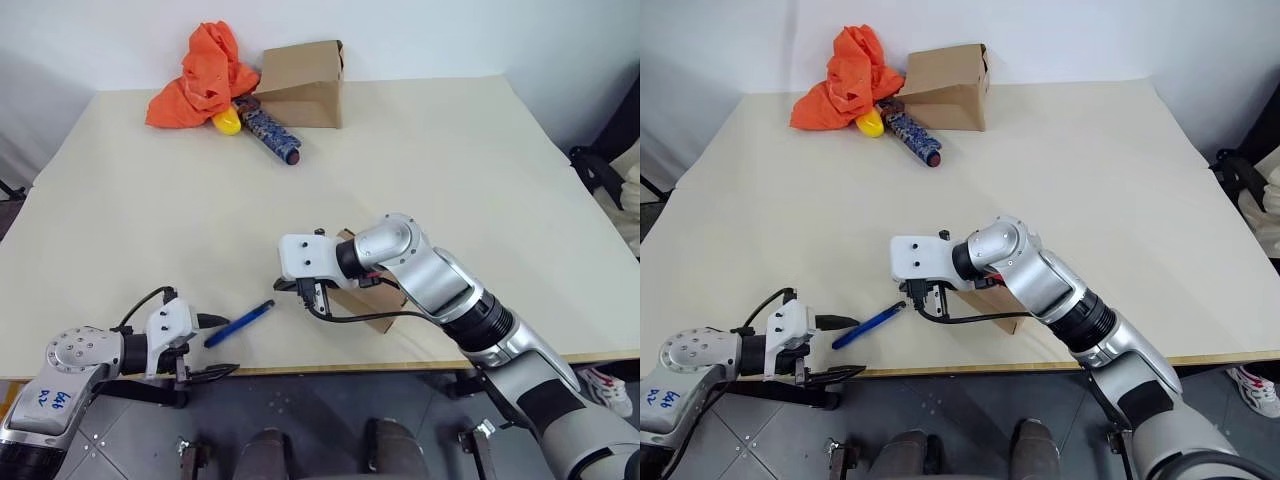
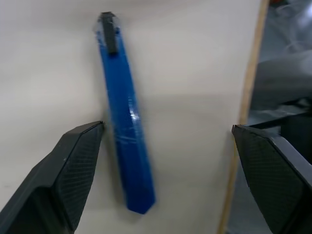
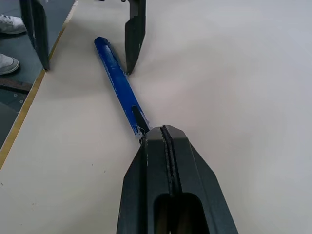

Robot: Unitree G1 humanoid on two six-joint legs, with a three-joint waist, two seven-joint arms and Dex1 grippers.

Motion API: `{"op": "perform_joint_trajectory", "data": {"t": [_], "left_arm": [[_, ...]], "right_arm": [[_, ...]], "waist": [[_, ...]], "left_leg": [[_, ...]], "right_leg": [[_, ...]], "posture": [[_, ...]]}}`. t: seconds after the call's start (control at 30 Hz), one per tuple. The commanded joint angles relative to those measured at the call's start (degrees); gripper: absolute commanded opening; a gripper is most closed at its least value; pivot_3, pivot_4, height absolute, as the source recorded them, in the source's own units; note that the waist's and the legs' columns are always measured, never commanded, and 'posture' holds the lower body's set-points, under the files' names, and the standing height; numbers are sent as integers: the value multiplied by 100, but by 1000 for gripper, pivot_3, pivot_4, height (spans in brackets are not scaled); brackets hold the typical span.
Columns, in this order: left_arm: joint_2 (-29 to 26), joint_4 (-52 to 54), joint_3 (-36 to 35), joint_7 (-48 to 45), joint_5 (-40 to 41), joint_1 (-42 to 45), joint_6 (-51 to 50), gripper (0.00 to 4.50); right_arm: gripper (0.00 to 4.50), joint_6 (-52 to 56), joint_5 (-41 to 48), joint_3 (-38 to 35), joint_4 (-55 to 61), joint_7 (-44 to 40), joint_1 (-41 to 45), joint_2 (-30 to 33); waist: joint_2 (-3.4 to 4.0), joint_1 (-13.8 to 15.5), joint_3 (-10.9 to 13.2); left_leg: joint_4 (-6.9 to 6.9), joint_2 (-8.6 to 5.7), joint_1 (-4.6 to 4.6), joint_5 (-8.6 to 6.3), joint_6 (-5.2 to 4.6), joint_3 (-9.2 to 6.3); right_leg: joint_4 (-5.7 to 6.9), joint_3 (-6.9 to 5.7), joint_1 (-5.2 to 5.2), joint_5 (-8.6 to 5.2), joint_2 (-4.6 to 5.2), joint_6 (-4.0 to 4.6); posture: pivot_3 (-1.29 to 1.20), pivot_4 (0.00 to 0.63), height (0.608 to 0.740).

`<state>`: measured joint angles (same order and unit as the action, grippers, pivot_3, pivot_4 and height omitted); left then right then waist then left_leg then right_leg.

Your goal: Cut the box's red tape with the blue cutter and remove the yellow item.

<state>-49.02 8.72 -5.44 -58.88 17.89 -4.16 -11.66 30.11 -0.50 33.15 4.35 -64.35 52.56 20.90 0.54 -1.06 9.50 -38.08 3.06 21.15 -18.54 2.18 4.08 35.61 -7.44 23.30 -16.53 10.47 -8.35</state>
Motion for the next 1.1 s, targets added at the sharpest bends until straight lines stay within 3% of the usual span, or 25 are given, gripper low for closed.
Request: {"op": "perform_joint_trajectory", "data": {"t": [0.03, 0.53, 0.63, 1.0, 1.1], "left_arm": [[16, -450, 190, 324, -476, -241, -179, 4482], [449, -526, -324, 544, 216, 5, -745, 4482], [409, -499, -314, 480, 276, -6, -983, 3913], [212, -514, -121, 329, 154, 27, -1018, 409], [304, -610, -181, 520, -94, 140, -385, 26]], "right_arm": [[0, -63, 81, -215, 189, 35, 46, -14], [0, -45, 125, -238, 202, 43, 64, -28], [0, -45, 274, -319, 281, -2, 9, -36], [0, 250, 558, -642, 631, 51, -128, 121], [0, 343, 595, -713, 719, 75, -199, 230]], "waist": [[0, -2, 0], [1, -1, -1], [0, -16, 0], [-1, -67, 0], [-1, -61, 0]], "left_leg": [[0, 0, 0, 0, 0, 0], [0, 0, 2, 0, -1, -1], [0, 1, 2, 0, 0, -1], [14, 2, 4, -7, 3, 0], [15, 3, 6, -10, 3, 1]], "right_leg": [[0, 0, 0, 0, 0, 0], [0, -1, 0, 0, 0, 0], [0, -1, 1, 0, 0, 0], [-8, -4, 9, 1, -1, -2], [-10, -6, 10, 1, -1, -2]], "posture": [[0, 150, 740], [0, 150, 740], [0, 150, 740], [0, 150, 740], [0, 150, 740]]}}
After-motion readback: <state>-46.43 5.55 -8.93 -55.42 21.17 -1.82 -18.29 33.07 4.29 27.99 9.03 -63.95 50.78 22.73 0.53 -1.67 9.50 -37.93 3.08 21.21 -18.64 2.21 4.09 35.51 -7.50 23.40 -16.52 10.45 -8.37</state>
